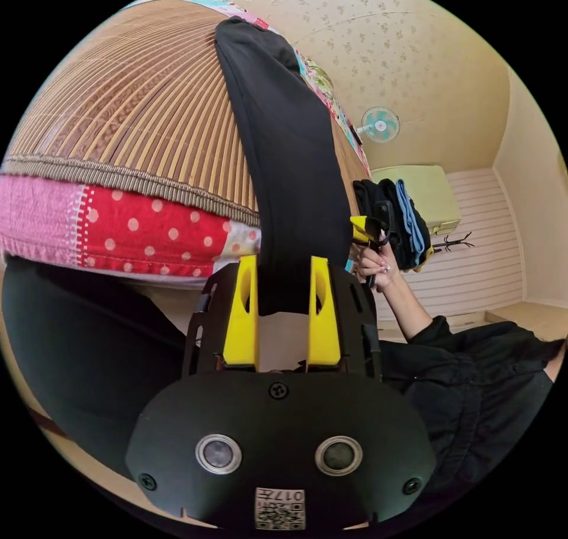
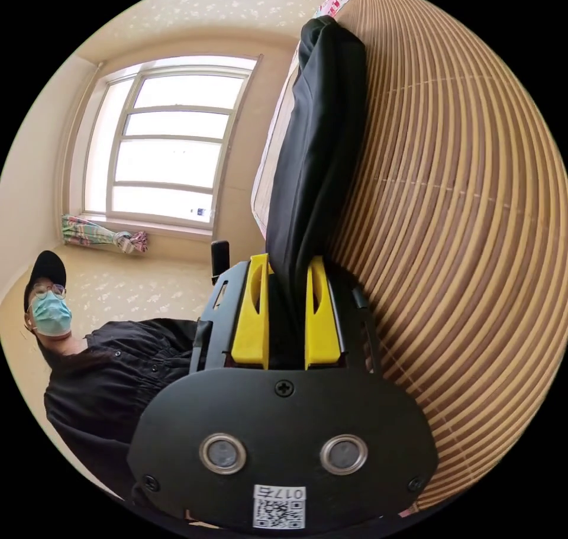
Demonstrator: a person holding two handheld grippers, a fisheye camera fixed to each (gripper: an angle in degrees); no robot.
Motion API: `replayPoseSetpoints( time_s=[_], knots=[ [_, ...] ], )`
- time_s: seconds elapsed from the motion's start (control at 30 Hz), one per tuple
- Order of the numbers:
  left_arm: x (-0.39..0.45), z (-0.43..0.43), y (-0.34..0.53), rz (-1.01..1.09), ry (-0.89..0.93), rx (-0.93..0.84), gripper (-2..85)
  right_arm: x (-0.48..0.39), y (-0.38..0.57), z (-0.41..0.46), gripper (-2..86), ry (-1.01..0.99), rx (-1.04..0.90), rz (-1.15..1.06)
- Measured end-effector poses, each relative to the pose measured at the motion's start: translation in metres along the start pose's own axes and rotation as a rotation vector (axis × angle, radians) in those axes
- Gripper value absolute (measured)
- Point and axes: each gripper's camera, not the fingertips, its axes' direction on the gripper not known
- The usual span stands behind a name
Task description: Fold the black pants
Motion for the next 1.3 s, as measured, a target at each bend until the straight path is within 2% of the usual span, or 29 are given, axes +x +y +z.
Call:
replayPoseSetpoints(
  time_s=[0.07,0.13,0.3,0.5,0.6,0.7,0.83,0.97,1.1,1.13,1.2,1.3],
  knots=[
    [-0.009,-0.005,0.007,-0.026,0.019,0.002,6.5,-0.005,0.004,0.003,3.6,0.036,-0.004,-0.045],
    [-0.006,-0.013,0.018,0.027,0.094,0.017,5.1,-0.011,0.017,-0.005,2.3,-0.039,0.034,-0.103],
    [0.062,-0.114,0.087,0.445,0.515,0.295,2.8,-0.080,0.083,-0.076,0.7,-0.365,0.256,-0.380],
    [0.215,-0.242,0.099,0.973,0.526,0.485,1.4,-0.274,0.109,-0.148,0.1,-0.219,0.269,-0.928],
    [0.270,-0.287,0.087,1.077,0.566,0.592,1.1,-0.346,0.103,-0.176,0.0,-0.234,0.325,-1.064],
    [0.298,-0.311,0.052,1.006,0.504,0.672,0.9,-0.387,0.076,-0.196,0.0,-0.148,0.408,-1.029],
    [0.303,-0.308,-0.021,0.854,0.464,0.667,0.8,-0.385,0.008,-0.214,-0.1,-0.021,0.437,-0.902],
    [0.302,-0.277,-0.102,0.712,0.261,0.654,0.9,-0.323,-0.093,-0.230,-0.1,-0.051,0.440,-0.663],
    [0.281,-0.201,-0.146,0.636,0.078,0.525,1.3,-0.258,-0.149,-0.247,-0.1,0.015,0.486,-0.462],
    [0.276,-0.188,-0.146,0.627,0.058,0.506,1.3,-0.251,-0.151,-0.247,-0.1,0.038,0.486,-0.448],
    [0.248,-0.135,-0.131,0.634,0.024,0.432,1.5,-0.234,-0.140,-0.236,0.0,0.205,0.432,-0.466],
    [0.190,-0.075,-0.089,0.585,0.142,0.330,2.3,-0.199,-0.074,-0.215,0.3,0.230,0.392,-0.603]
  ],
)
